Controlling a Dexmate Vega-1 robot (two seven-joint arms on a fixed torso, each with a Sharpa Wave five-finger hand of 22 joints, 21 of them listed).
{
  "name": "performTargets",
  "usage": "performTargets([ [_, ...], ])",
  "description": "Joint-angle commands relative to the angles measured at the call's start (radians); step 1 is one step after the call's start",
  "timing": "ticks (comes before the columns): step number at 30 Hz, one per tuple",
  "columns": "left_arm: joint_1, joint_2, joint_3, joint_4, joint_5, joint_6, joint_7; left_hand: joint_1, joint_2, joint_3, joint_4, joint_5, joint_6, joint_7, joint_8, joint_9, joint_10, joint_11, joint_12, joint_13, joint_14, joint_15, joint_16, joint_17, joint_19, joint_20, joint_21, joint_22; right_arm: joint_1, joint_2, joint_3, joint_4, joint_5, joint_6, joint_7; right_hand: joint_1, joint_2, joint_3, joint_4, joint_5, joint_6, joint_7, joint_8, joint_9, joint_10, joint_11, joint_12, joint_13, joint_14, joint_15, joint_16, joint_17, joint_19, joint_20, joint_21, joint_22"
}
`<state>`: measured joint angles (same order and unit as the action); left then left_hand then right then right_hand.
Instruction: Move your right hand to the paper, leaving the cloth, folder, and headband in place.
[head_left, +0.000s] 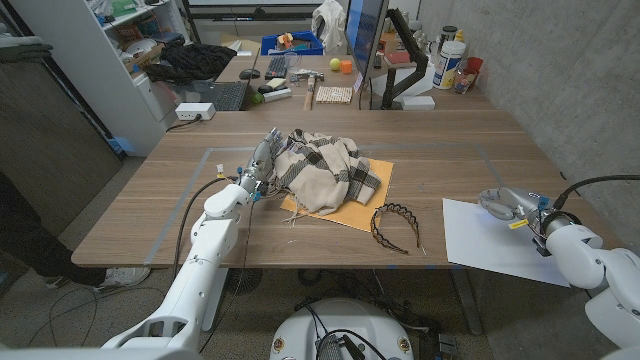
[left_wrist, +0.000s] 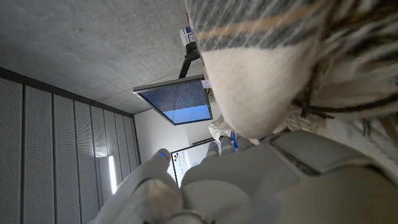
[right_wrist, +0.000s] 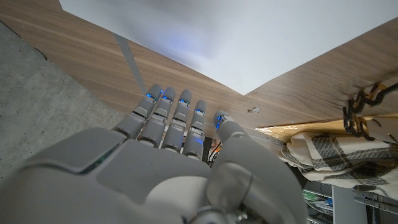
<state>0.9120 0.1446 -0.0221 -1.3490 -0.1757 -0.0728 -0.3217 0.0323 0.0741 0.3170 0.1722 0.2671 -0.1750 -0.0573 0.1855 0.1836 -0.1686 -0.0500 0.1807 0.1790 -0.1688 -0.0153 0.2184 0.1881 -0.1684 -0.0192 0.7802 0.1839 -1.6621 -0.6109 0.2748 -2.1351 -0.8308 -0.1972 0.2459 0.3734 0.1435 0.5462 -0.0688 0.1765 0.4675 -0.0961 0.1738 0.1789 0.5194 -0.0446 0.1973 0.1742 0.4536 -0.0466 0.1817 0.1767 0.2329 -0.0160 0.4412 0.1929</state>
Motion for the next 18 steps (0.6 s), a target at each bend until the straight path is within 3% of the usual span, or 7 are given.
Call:
performTargets([
  [1, 0.010, 0.003, -0.001, -0.015, 0.001, 0.006, 0.002, -0.001, 0.068, -0.005, 0.001, 0.008, -0.140, -0.006, 0.006, 0.004, -0.166, 0.006, 0.007, 0.003, -0.174, 0.007, -0.001, 0.002, -0.176, 0.008, -0.002, 0.002, -0.005, -0.003, -0.001, 0.002, 0.003, -0.003, -0.007, 0.020, -0.005, 0.000, -0.016, -0.001, -0.008, 0.000, 0.000, 0.006, -0.005, 0.001, 0.001, 0.006, -0.003, -0.056, 0.006, 0.000, 0.004, -0.002, 0.001, 0.004],
  [18, 0.006, 0.000, 0.009, -0.009, 0.010, 0.013, 0.009, -0.001, 0.068, -0.007, 0.002, 0.009, -0.139, -0.005, 0.006, 0.004, -0.166, 0.007, 0.006, 0.003, -0.175, 0.007, -0.002, 0.002, -0.175, 0.008, -0.005, 0.002, 0.005, -0.012, -0.003, 0.036, 0.017, 0.006, -0.022, 0.045, -0.017, -0.008, -0.042, 0.000, -0.039, -0.002, -0.001, 0.006, -0.014, 0.004, -0.001, 0.006, -0.006, -0.055, 0.005, -0.001, 0.003, -0.001, 0.000, 0.004],
])
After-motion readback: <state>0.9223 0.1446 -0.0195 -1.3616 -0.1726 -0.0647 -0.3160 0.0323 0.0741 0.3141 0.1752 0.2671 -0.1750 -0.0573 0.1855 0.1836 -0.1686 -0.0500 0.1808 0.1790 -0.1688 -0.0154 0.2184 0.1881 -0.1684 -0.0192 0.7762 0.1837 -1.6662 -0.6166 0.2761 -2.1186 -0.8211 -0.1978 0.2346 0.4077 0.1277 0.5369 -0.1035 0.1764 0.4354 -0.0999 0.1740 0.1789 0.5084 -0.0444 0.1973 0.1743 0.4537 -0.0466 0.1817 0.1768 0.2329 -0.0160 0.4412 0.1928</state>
